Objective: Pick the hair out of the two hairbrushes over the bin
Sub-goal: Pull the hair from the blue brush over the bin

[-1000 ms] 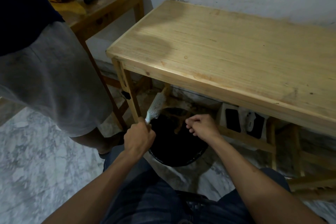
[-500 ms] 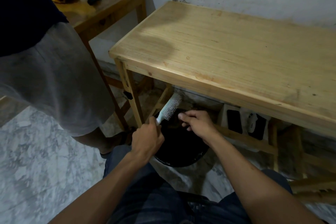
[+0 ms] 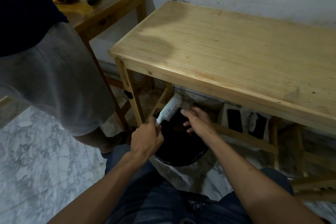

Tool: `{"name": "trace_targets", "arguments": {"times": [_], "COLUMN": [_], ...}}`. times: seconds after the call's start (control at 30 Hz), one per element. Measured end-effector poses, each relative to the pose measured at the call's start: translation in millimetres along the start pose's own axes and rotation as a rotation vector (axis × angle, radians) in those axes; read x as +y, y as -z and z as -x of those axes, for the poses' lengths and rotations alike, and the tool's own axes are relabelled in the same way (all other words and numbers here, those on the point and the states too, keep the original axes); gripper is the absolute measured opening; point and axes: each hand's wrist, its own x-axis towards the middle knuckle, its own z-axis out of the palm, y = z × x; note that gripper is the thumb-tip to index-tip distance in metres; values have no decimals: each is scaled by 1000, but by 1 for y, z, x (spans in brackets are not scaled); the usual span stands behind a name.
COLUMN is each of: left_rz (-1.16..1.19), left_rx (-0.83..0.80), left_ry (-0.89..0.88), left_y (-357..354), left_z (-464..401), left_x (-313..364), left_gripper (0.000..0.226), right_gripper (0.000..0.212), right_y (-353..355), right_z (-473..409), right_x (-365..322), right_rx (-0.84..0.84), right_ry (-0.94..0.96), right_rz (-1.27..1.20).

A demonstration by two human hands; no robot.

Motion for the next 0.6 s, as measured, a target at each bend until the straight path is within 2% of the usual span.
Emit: {"name": "trace_targets", "arguments": {"times": [0.1,0.2,0.37,0.53,0.6], "left_rz": [-54,-77,-97,-78,-69], "left_rx": [31,66,109,123,112], "left_ry": [-92,-154,-167,-135,-149], "left_y": [1,5,8,8,8], "left_z": [2,2,2,4,5], "left_x": [3,3,-1,-4,-4], "left_gripper": [28,33,34,30,31], "right_gripper": [40,29,15,14,8], "right_y": [-4,-5,1,10,11], "right_z": [4,3,0,-2,-2], "right_x": [-7,-7,-3,5,6], "right_rx": [-135,-229,-140,-37,-60], "right_ry": [-18,-29,50,63,68], "right_rz": [-177,-226,-166,-116,-74]}}
